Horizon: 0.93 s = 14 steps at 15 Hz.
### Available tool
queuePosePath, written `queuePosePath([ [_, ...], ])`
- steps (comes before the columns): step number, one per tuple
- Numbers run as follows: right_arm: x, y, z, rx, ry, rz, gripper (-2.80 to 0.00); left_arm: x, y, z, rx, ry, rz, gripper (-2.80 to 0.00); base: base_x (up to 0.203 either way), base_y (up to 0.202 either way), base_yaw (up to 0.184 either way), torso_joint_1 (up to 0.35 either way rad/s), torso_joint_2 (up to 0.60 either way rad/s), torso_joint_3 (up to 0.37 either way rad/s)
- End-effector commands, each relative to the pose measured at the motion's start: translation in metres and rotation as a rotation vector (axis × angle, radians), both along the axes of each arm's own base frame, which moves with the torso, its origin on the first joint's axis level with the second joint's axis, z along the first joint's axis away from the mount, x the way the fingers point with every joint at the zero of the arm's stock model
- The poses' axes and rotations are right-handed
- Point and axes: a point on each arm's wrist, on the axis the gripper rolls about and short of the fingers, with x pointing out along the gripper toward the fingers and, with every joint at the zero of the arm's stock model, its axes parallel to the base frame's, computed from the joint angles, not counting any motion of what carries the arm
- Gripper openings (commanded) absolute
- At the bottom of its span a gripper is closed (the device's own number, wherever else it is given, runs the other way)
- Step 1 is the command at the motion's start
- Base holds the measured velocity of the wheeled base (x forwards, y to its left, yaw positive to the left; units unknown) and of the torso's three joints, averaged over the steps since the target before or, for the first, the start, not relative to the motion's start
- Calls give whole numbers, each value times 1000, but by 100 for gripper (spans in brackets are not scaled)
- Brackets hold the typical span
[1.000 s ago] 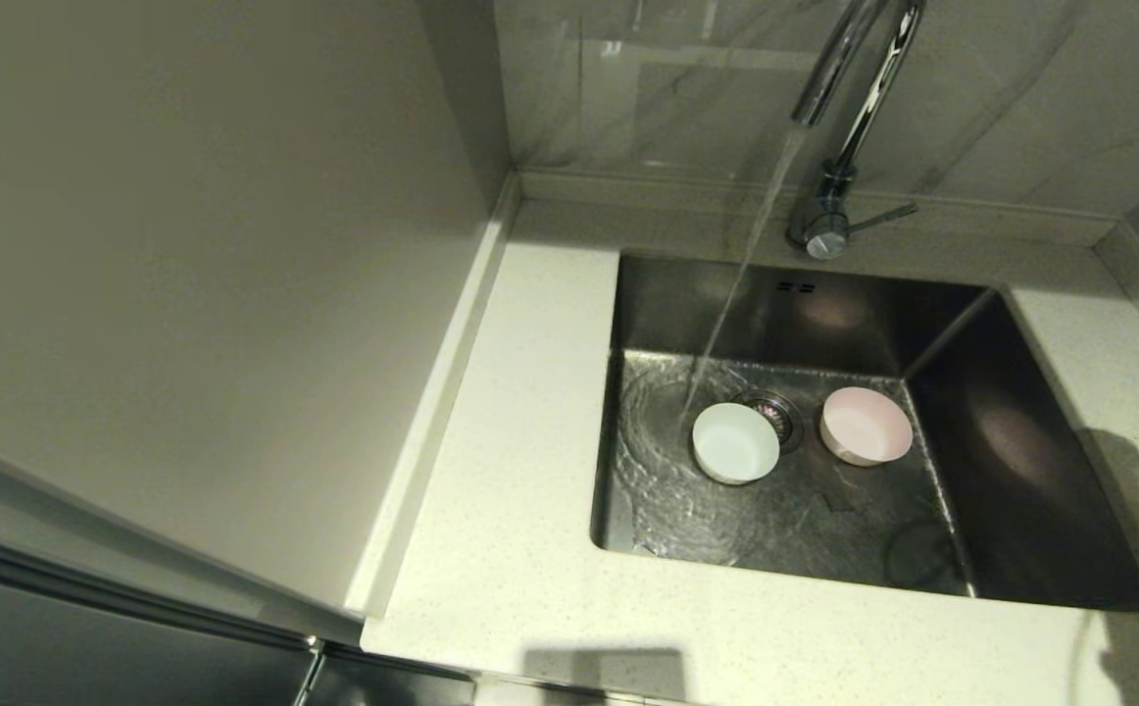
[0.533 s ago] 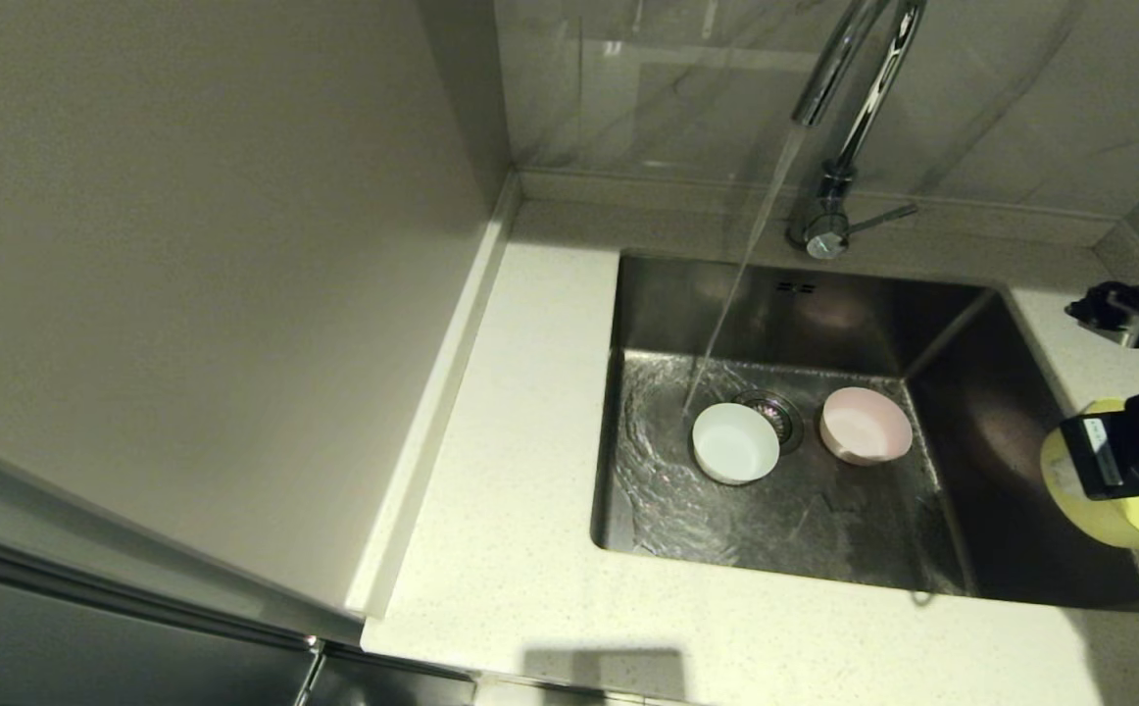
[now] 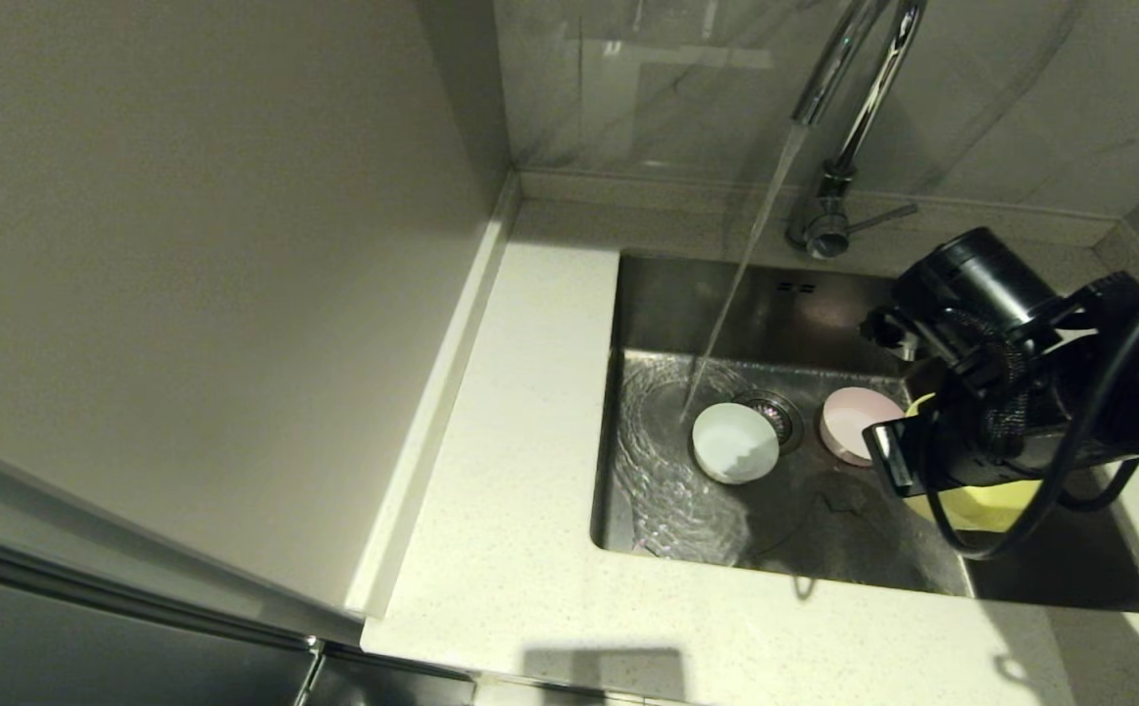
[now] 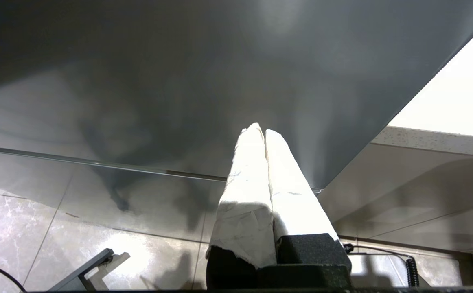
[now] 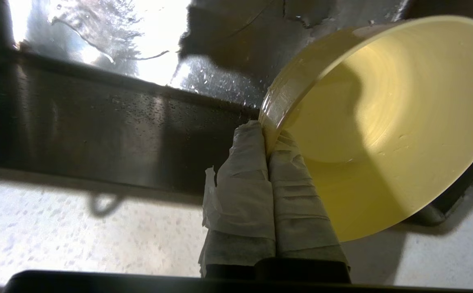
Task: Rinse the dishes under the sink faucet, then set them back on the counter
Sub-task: Put a bowl into the sink
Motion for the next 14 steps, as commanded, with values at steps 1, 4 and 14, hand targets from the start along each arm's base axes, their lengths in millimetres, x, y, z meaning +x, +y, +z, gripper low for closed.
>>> queuePosePath([
  [1, 23, 14, -32, -54, 94, 11, -280, 0, 0, 0, 0, -2, 1, -280, 0, 0, 0, 0, 0, 0],
  [4, 44, 21, -60, -76, 135, 8, -280, 0, 0, 0, 0, -2, 1, -280, 0, 0, 0, 0, 0, 0],
  [14, 138, -15, -130, -83, -34, -16, -280, 0, 0, 0, 0, -2, 1, -280, 0, 0, 0, 0, 0, 0],
])
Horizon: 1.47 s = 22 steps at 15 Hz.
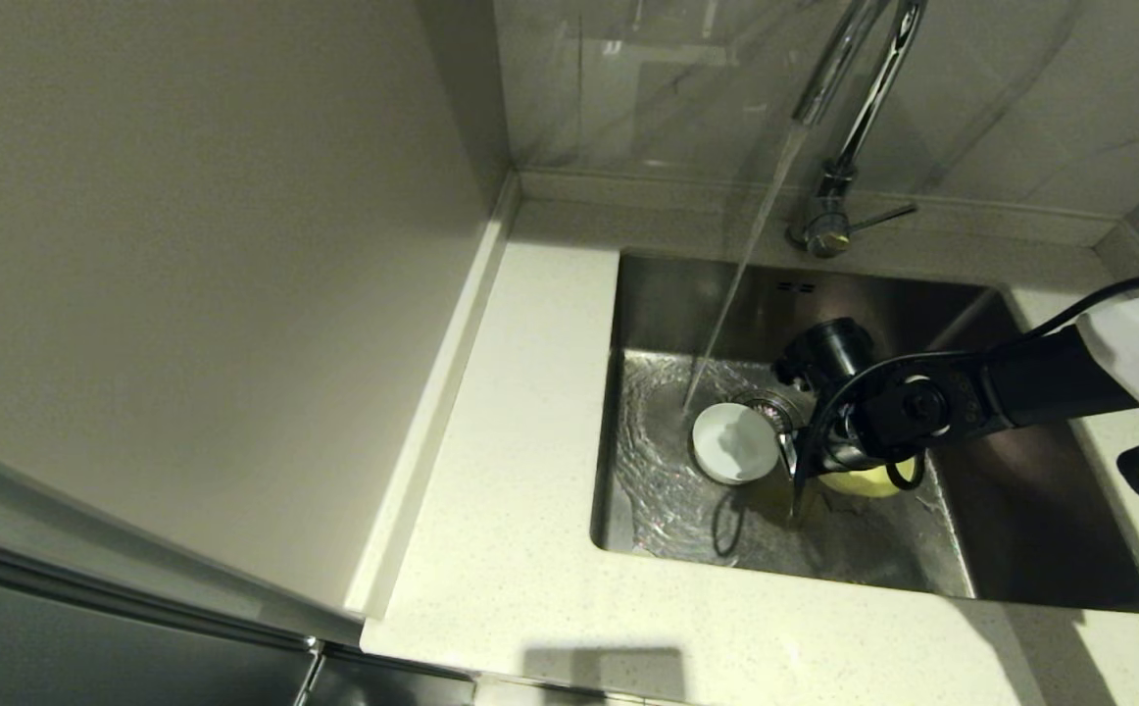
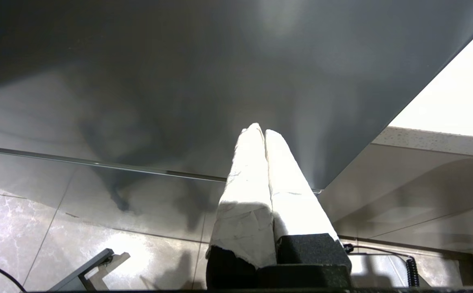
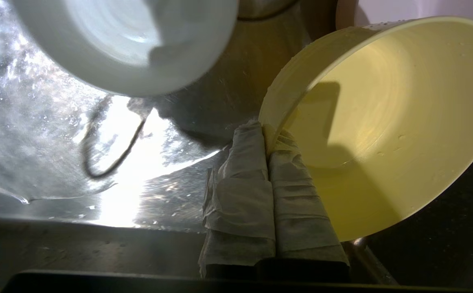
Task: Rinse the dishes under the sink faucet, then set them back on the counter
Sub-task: Put a bowl into the sink
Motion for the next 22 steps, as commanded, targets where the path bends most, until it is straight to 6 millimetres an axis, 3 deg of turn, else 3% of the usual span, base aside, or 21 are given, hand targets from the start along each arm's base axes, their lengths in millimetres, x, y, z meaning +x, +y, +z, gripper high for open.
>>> queuePosePath([
  [1, 7, -7, -21, -16, 47, -22, -280, 0, 0, 0, -1, -2, 0, -280, 0, 0, 0, 0, 0, 0],
  [10, 8, 0, -48, -28, 118, 3, -280, 0, 0, 0, -1, -2, 0, -280, 0, 0, 0, 0, 0, 0],
  [16, 8, 1, -54, -34, 133, 5, -280, 0, 0, 0, -1, -2, 0, -280, 0, 0, 0, 0, 0, 0],
  [17, 8, 1, -54, -34, 134, 4, -171, 0, 0, 0, -1, -2, 0, -280, 0, 0, 0, 0, 0, 0],
  [18, 8, 1, -52, -31, 128, 3, 0, 0, 0, 0, -1, -2, 0, -280, 0, 0, 0, 0, 0, 0],
  [22, 0, -2, -36, -21, 102, 1, 0, 0, 0, 0, -1, -2, 0, -280, 0, 0, 0, 0, 0, 0],
])
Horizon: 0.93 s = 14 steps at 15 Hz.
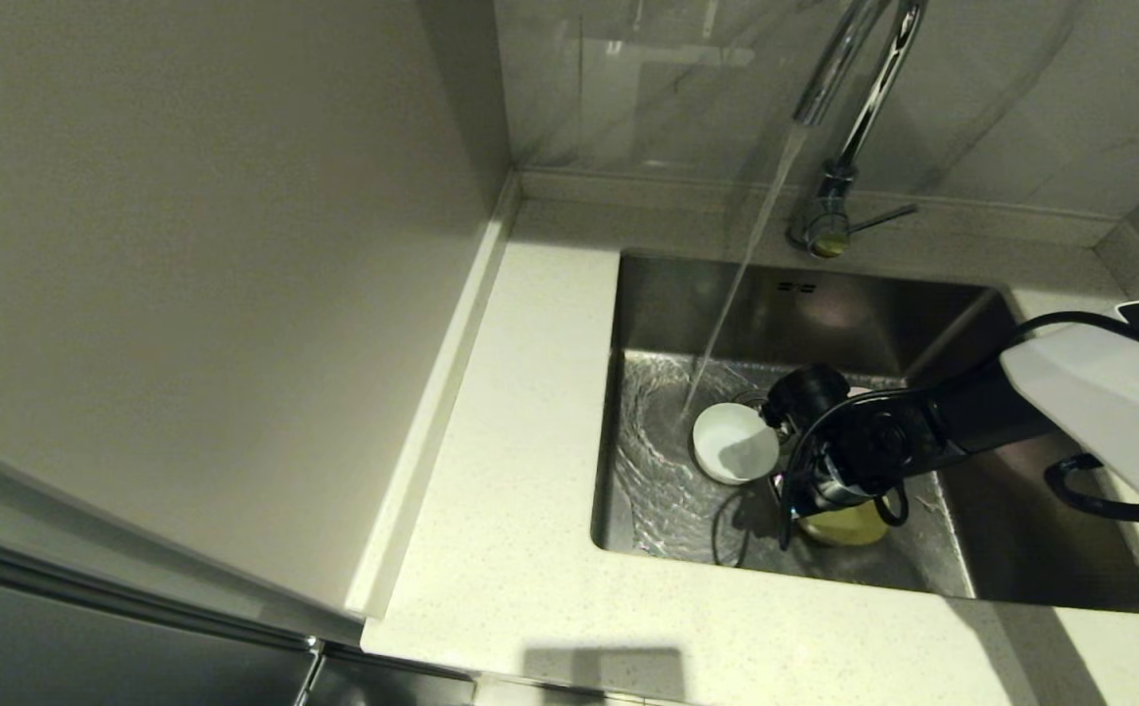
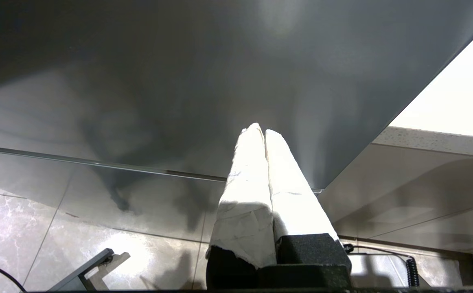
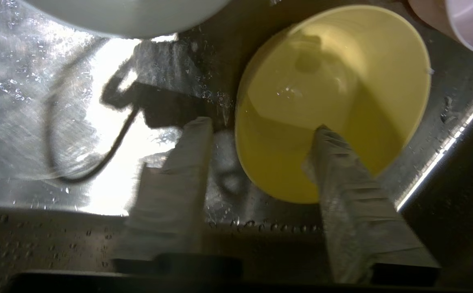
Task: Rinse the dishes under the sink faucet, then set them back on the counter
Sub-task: Put a bowl into the sink, then wait for the water to rinse the bowl
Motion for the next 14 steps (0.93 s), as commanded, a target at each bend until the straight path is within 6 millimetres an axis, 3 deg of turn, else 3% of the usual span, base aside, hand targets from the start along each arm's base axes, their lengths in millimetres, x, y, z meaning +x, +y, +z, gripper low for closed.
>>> queuePosePath([
  [1, -9, -2, 18, 8, -31, -2, 0, 0, 0, 0, 0, -2, 0, -280, 0, 0, 0, 0, 0, 0],
  [9, -86, -27, 126, 83, -240, 2, 0, 0, 0, 0, 0, -2, 0, -280, 0, 0, 0, 0, 0, 0],
  [14, -127, -67, 167, 64, -263, -112, 0, 0, 0, 0, 0, -2, 0, -280, 0, 0, 0, 0, 0, 0],
])
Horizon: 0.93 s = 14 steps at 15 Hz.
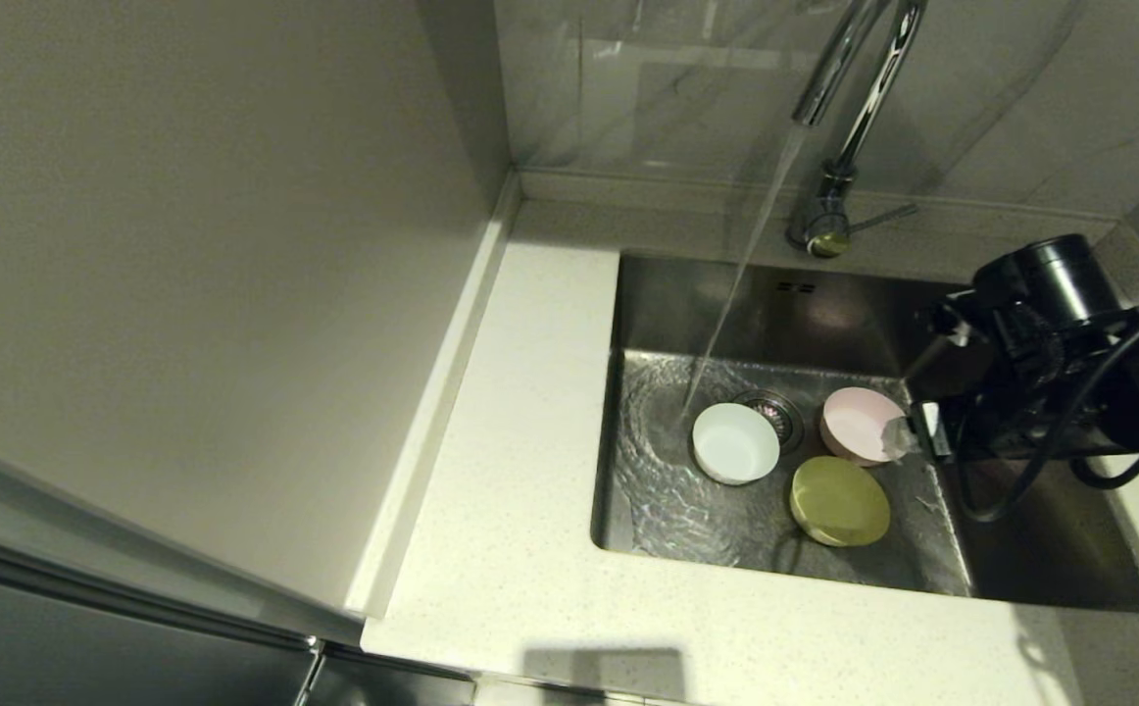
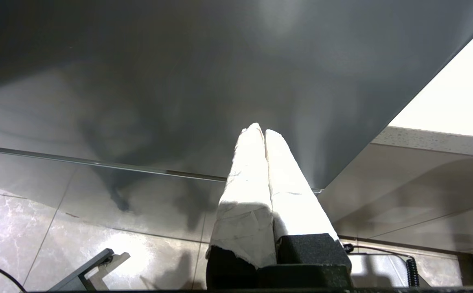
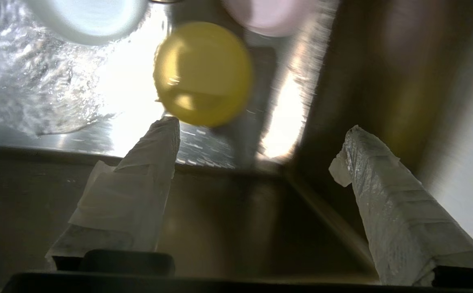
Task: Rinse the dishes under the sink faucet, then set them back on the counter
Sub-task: Wait for the water to rinse the bowl
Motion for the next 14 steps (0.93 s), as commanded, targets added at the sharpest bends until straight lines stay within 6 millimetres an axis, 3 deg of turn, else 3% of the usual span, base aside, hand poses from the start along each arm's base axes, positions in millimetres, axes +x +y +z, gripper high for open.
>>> queuePosePath([
  [1, -25, -19, 22, -14, -18, -69, 0, 0, 0, 0, -1, -2, 0, -280, 0, 0, 0, 0, 0, 0],
  [6, -64, -35, 35, 56, 7, -260, 0, 0, 0, 0, -1, -2, 0, -280, 0, 0, 0, 0, 0, 0],
  [7, -69, -35, 37, 63, -5, -263, -280, 0, 0, 0, -1, -2, 0, -280, 0, 0, 0, 0, 0, 0],
  [14, -108, -42, 56, 177, -60, -255, -280, 0, 0, 0, -1, -2, 0, -280, 0, 0, 0, 0, 0, 0],
])
